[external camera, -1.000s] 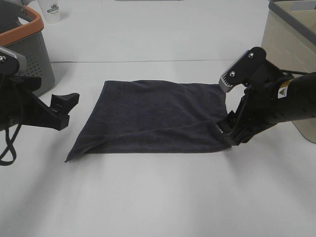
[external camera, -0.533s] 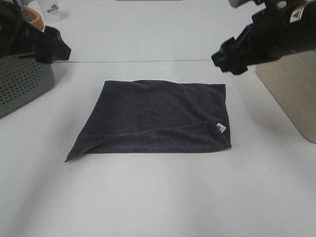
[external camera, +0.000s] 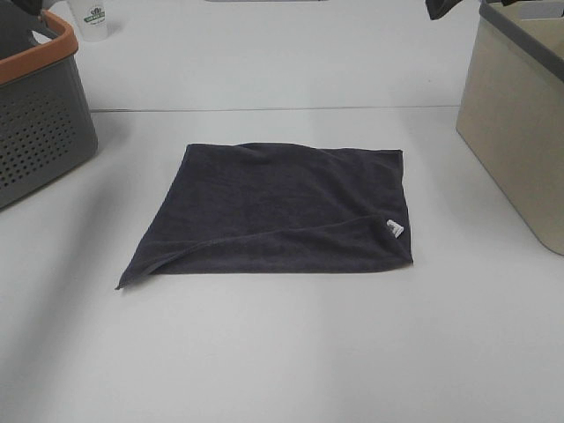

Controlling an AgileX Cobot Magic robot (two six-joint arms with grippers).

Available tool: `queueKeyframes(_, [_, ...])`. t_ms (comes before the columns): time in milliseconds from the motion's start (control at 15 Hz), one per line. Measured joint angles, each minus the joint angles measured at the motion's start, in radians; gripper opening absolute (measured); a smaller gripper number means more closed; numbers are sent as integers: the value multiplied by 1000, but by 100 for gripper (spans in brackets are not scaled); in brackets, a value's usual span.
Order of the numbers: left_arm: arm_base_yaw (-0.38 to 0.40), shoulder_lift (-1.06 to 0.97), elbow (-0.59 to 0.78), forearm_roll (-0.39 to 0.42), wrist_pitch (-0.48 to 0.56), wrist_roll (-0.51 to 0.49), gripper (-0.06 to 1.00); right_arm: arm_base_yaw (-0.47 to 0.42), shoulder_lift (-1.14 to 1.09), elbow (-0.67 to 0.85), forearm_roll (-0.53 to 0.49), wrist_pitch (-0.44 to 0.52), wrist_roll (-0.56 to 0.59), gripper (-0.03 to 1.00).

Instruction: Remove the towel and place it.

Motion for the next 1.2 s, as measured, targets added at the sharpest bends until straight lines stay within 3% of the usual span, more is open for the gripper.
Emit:
queueKeyframes(200, [109,0,-75,-47,129,11,78,-91,109,-201,74,295,-22,76])
queueKeyframes(400, [193,0,-80,-45,294,23,78,-115,120,-255,76,348,-61,76])
queueKeyframes(600, [232,-33,-57,-34,319,26,78,-114,78,-242,76,354,-62,76])
queueKeyframes(1000, [238,-435,276,9,311,33,78,-114,-256,128,78,356,-107,76])
queueKeyframes(1067, [238,-589,375,10,292,33,78,-114,-401,289,78,359,-111,76])
queueKeyframes(1200, [238,-750,490,20,297,46,78,-114,-527,454,78,360,-112,76])
